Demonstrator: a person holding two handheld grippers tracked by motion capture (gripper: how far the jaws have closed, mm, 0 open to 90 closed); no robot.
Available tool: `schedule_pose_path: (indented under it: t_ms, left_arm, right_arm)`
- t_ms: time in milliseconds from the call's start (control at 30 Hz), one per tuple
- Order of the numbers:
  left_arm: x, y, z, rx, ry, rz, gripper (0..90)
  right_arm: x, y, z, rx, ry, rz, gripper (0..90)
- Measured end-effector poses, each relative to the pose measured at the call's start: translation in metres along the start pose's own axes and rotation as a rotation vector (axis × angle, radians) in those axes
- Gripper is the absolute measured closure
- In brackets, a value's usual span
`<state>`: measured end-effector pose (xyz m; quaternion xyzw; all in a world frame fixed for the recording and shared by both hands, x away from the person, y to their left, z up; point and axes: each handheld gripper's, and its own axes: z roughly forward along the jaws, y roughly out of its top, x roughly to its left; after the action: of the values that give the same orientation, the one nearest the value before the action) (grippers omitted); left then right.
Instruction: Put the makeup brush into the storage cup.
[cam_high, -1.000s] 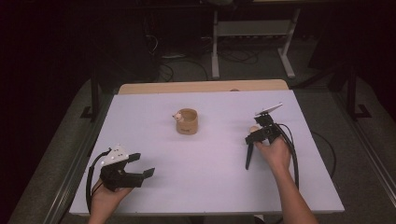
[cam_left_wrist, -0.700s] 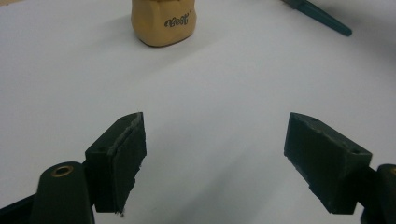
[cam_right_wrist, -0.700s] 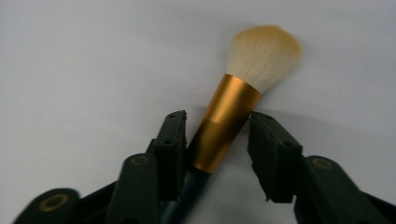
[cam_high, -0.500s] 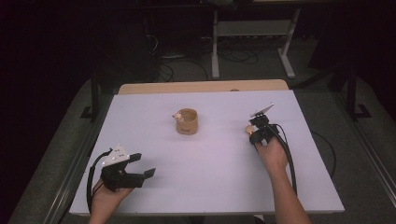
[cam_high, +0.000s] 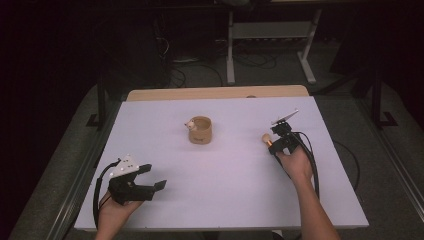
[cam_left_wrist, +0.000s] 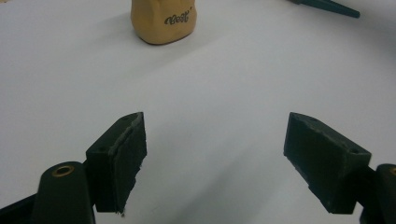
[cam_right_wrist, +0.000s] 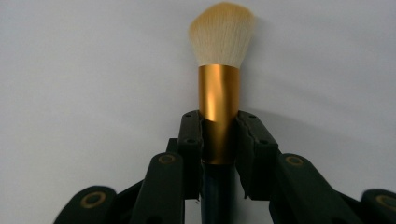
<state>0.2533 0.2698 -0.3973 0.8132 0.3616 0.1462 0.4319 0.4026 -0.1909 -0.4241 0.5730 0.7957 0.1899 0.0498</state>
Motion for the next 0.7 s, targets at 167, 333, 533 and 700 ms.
schedule_pose_path:
  t_ms: [167, 333, 533, 700]
  left_arm:
    - [-0.001, 0.0, 0.002, -0.004, 0.0, 0.005, 20.7]
    - [-0.003, 0.001, 0.002, 0.0, -0.003, 0.005, 20.8]
    - [-0.003, 0.001, 0.003, -0.002, -0.009, 0.008, 20.9]
    - [-0.005, 0.003, 0.006, 0.001, -0.019, 0.011, 21.7]
  right_arm:
    - [-0.003, -0.003, -0.007, -0.03, 0.03, -0.003, 72.0]
    - [-0.002, -0.007, -0.019, -0.071, 0.065, -0.013, 72.0]
    - [0.004, -0.012, -0.033, -0.133, 0.119, -0.051, 72.0]
    - [0.014, -0.015, -0.043, -0.186, 0.162, -0.108, 72.1]
